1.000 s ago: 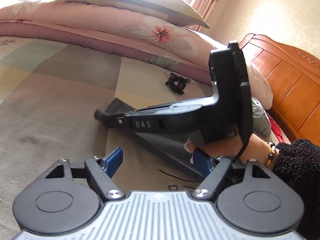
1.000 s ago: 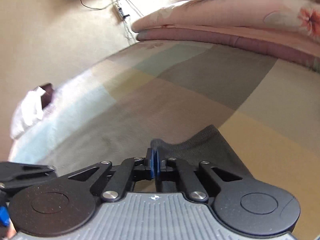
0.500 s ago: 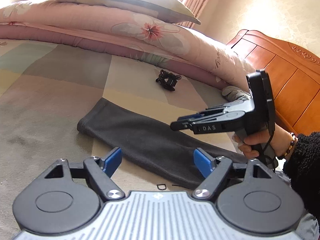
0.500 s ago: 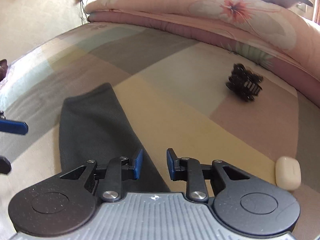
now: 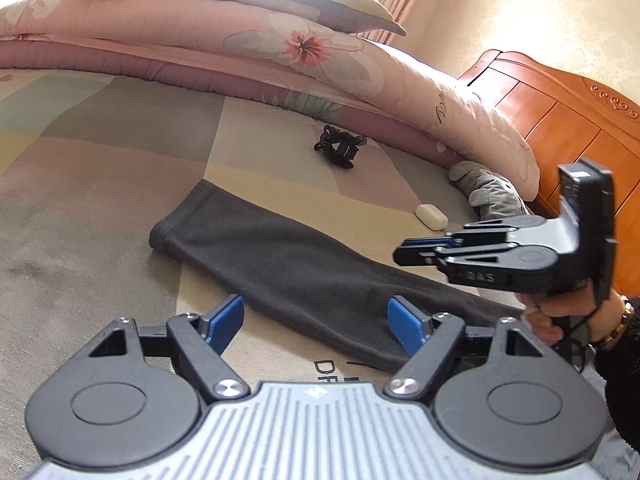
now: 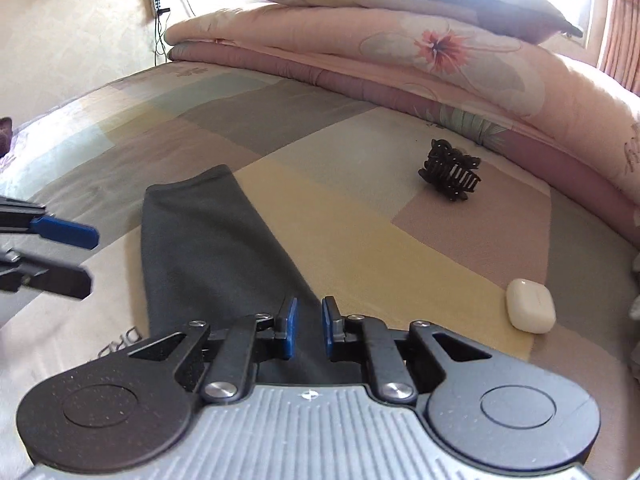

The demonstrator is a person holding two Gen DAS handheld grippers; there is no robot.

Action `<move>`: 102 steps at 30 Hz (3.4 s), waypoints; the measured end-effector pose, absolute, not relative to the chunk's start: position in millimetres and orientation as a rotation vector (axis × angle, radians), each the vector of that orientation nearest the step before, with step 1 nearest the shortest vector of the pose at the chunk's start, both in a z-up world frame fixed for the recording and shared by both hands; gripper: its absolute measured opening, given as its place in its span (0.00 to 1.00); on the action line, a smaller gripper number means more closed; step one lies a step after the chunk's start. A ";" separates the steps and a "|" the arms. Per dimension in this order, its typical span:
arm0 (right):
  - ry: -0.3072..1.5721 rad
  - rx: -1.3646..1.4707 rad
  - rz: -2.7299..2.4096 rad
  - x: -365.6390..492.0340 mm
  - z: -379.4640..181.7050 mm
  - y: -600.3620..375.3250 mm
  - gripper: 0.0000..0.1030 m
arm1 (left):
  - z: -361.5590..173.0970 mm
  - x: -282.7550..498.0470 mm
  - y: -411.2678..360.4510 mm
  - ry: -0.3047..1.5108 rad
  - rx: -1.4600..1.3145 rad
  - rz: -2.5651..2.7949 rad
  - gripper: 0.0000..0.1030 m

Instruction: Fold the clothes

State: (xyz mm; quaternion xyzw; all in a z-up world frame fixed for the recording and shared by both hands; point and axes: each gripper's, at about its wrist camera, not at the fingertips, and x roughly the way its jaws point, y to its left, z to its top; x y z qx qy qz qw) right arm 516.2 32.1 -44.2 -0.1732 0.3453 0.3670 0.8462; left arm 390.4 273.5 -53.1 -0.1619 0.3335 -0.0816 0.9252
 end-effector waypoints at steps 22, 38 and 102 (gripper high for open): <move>0.838 -0.056 0.516 354.4 -58.8 -141.1 0.33 | -68.1 398.6 151.9 0.786 -0.041 -0.263 0.78; 0.757 -0.032 0.333 398.4 -39.7 -265.9 0.46 | -70.9 407.5 34.9 0.831 0.186 -0.299 0.80; 0.751 -0.159 0.053 390.6 -58.3 -423.5 0.59 | -69.6 414.3 -41.1 0.922 -0.038 -0.584 0.86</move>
